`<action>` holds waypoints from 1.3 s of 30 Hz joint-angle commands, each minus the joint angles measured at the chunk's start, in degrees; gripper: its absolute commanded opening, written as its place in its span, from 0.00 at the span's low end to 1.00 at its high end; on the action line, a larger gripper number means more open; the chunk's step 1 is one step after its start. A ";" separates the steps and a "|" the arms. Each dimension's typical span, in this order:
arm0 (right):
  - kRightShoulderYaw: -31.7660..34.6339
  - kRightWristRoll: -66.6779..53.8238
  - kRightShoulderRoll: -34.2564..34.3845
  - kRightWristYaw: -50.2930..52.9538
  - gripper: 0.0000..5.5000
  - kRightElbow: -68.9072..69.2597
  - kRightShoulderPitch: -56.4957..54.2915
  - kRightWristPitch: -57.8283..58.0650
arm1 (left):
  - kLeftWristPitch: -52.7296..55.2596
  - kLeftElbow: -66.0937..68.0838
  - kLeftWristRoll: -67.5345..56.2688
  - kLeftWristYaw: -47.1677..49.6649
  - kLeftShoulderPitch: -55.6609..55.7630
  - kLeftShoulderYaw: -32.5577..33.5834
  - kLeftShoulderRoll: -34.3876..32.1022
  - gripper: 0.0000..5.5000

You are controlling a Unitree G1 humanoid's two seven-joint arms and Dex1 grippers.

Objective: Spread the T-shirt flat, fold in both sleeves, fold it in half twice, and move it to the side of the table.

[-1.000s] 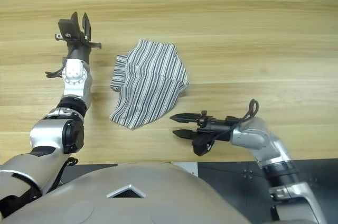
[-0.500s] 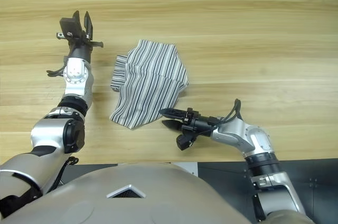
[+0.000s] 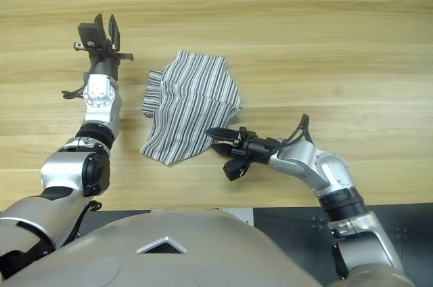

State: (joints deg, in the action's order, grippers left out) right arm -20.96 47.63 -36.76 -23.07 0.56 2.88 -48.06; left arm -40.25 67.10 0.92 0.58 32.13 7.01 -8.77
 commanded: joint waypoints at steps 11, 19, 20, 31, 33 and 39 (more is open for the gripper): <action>-5.69 2.32 -0.81 1.09 0.35 -1.30 -2.41 4.82 | 0.84 -0.74 0.58 0.82 0.93 -0.44 0.93 0.24; -6.32 0.01 -1.22 1.19 0.09 -0.15 -2.12 4.86 | 0.93 -0.75 0.61 0.82 0.94 -0.49 0.93 0.24; -6.33 -1.38 -1.35 0.55 0.06 0.27 -1.89 4.86 | 0.98 -0.72 0.61 0.82 0.98 -0.51 0.96 0.24; -4.95 -35.05 -0.51 -14.02 0.02 10.94 -5.47 16.00 | 1.68 -0.12 0.93 0.86 1.57 -0.73 1.37 0.24; -3.19 -41.87 2.11 -15.93 0.02 9.96 -10.34 22.05 | 1.83 0.02 0.96 0.87 1.66 -0.74 1.40 0.24; 9.52 -56.74 13.19 -12.44 0.02 -11.87 -37.91 42.43 | 2.19 0.46 1.13 1.15 1.96 -0.77 1.54 0.24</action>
State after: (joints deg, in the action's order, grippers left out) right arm -17.81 -4.94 -27.53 -38.75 0.55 -21.67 -12.62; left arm -38.79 67.16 1.51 0.84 32.72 6.41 -7.16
